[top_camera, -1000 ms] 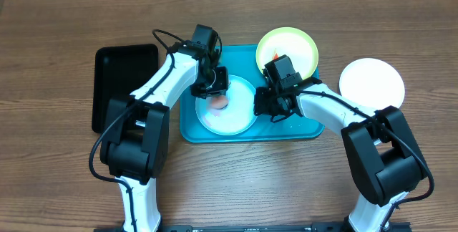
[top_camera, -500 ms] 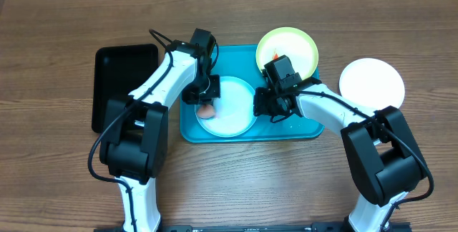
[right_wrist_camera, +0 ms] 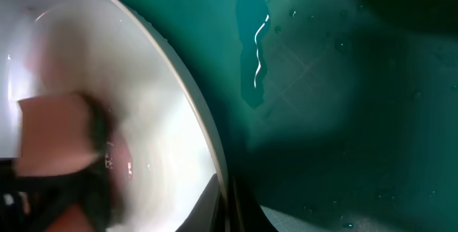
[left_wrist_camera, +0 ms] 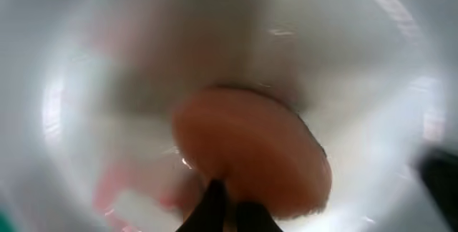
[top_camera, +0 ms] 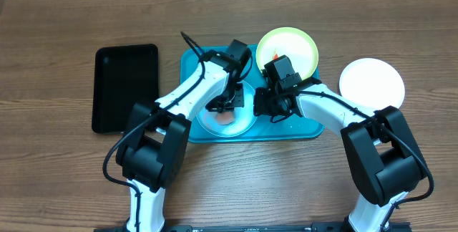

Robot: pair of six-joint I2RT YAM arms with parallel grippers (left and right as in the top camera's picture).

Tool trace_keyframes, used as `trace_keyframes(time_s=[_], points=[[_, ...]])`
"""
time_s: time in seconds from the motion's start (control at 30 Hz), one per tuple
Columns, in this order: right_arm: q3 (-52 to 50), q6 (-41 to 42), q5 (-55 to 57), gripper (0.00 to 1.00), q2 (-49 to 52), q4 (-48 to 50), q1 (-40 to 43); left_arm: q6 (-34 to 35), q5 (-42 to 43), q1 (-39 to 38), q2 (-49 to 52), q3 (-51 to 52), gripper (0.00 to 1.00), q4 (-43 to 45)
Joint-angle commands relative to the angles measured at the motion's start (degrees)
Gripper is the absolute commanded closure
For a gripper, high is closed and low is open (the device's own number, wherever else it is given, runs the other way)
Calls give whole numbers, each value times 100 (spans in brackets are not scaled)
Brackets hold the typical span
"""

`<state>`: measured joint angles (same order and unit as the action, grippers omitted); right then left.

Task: Clean dirty plates on tray and stack at the side
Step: 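Wipe remaining stain on light-blue plate with left gripper sponge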

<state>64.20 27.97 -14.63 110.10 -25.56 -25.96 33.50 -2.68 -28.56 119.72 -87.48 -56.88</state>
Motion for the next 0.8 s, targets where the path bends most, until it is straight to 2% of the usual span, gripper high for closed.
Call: trace_keyframes(time_s=[0.0, 0.1, 0.27, 0.37, 0.47, 0.53, 0.63, 0.77], points=[[-35, -59, 164, 96, 92, -66, 20, 1161, -1716, 90, 92, 111, 96, -343], [-35, -57, 164, 96, 92, -63, 20, 1388, -2205, 90, 92, 111, 96, -592], [-35, -55, 146, 96, 92, -42, 20, 1126, -1840, 83, 92, 111, 96, -483], [-35, -55, 146, 96, 92, -44, 20, 94, -629, 72, 92, 111, 96, 26], [-35, -55, 146, 96, 92, -44, 20, -1250, 1158, 72, 92, 111, 96, 640], [-35, -55, 144, 96, 92, -48, 20, -1672, 1878, 72, 92, 111, 95, 892], [-35, -57, 144, 96, 92, -61, 20, -1635, 1749, 74, 92, 111, 96, 1080], [-35, -55, 144, 96, 92, -68, 20, -798, 332, 160, 92, 111, 96, 1064]])
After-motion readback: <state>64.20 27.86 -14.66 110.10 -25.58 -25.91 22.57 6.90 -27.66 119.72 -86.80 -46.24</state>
